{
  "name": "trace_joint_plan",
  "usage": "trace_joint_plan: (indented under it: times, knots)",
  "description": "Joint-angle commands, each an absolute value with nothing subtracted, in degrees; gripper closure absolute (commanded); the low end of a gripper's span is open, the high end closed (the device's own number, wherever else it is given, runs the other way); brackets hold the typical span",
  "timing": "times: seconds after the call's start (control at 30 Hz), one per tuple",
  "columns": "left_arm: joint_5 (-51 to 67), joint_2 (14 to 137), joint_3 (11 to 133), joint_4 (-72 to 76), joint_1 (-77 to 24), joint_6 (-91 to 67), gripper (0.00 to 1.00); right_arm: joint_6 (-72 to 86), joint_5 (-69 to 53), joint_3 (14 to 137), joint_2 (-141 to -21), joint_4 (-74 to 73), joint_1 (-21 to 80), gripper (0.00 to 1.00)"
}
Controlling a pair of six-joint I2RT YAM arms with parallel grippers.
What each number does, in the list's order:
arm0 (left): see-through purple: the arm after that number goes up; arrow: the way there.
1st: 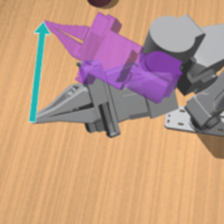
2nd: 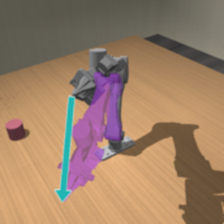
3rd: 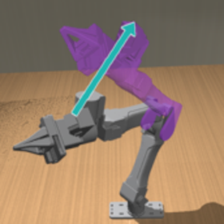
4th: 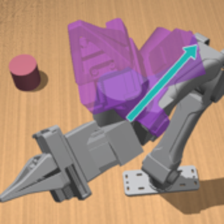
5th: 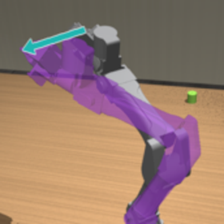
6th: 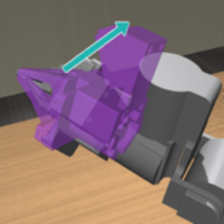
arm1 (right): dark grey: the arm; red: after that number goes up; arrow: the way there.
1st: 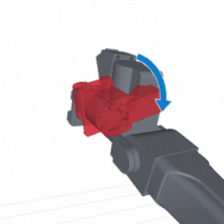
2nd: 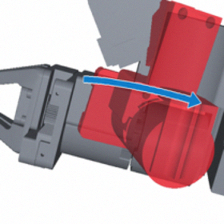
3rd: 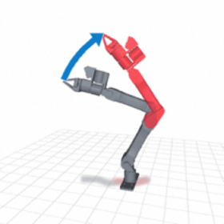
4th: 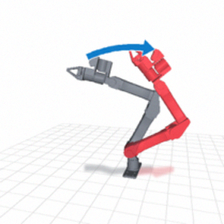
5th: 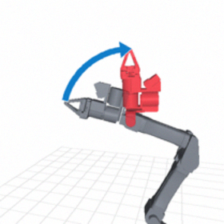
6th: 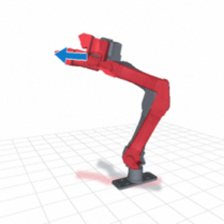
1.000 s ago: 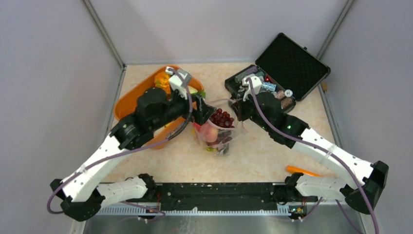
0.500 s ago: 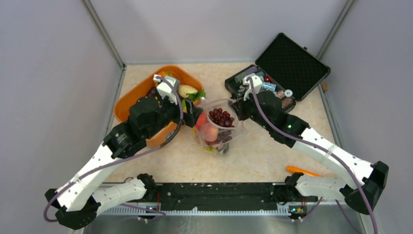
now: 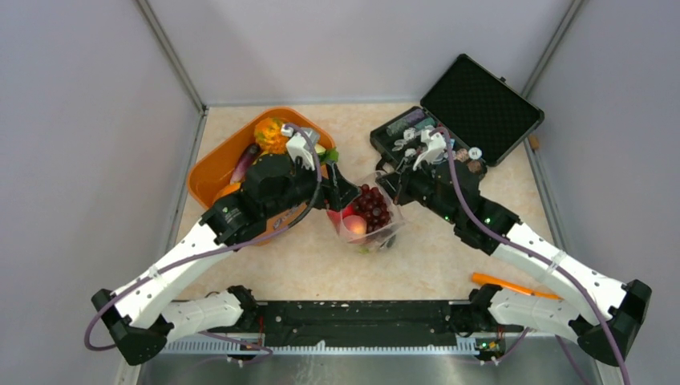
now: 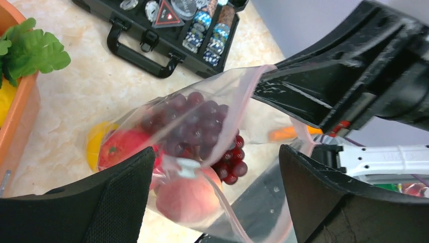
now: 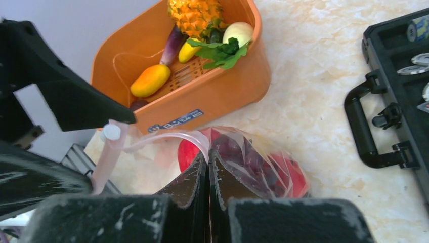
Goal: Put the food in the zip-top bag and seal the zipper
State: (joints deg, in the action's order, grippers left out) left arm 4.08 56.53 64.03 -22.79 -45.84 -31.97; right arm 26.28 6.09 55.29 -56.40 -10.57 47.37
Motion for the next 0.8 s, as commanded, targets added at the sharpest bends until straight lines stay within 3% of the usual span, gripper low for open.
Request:
trace_joint_plan:
  times: [0.0, 0.1, 0.27, 0.47, 0.77]
  knots:
    - [4.6, 59.8, 67.6, -24.3, -45.9, -32.7, 0.13, 30.2, 5.3, 55.3, -55.6, -4.9, 46.7, 1.00]
    - [4.3, 59.9, 67.5, -25.0, -46.7, -32.6, 0.17, 29.9, 6.9, 55.9, -55.9, -6.0, 46.7, 1.00]
    - [1.2, 58.3, 67.5, -26.5, -47.5, -32.9, 0.15, 29.6, 9.0, 56.3, -56.0, -6.5, 46.7, 1.00]
    - [-1.8, 59.5, 66.2, -25.4, -51.1, -36.4, 0.40, 29.5, 6.9, 56.1, -57.1, -4.6, 46.7, 1.00]
    - [-12.3, 59.0, 67.1, -30.2, -55.8, -36.6, 0.40, 29.4, 7.6, 56.5, -57.0, -5.1, 46.7, 1.00]
